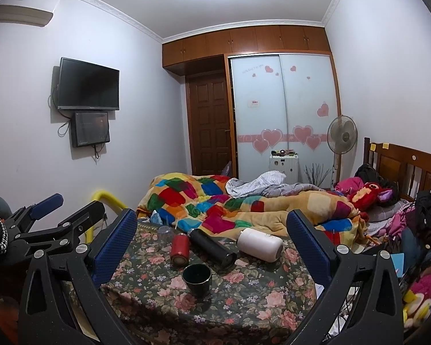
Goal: Flip cup upright
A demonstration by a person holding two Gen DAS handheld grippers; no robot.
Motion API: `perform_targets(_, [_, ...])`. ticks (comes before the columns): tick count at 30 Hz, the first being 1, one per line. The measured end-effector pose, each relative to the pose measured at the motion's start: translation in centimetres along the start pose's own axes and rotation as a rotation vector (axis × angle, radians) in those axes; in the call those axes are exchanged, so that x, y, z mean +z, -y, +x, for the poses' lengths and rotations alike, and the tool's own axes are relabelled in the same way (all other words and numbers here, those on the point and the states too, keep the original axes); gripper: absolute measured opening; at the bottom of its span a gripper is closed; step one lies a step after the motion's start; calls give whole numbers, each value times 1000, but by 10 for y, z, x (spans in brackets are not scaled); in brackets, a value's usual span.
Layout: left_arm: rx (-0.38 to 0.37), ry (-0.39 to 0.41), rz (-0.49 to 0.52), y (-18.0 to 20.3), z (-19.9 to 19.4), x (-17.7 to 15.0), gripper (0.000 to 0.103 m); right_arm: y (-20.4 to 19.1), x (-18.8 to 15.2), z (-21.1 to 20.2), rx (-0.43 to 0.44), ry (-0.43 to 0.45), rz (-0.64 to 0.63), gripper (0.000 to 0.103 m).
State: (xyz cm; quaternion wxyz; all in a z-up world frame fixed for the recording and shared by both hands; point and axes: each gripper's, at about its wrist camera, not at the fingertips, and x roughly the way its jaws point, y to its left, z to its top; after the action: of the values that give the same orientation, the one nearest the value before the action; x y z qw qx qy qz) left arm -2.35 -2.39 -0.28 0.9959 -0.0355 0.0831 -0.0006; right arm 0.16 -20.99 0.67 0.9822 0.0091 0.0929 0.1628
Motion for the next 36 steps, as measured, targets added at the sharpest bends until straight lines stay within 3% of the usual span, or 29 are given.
perform_targets(26, [-23,-25,-17,5,11,-4,103,6,-5,0,-6,-17,1,103])
perform_targets(36, [-23,-41,-40,-11,21,-10,103,-2,-7,22,-10,-66,-19,103])
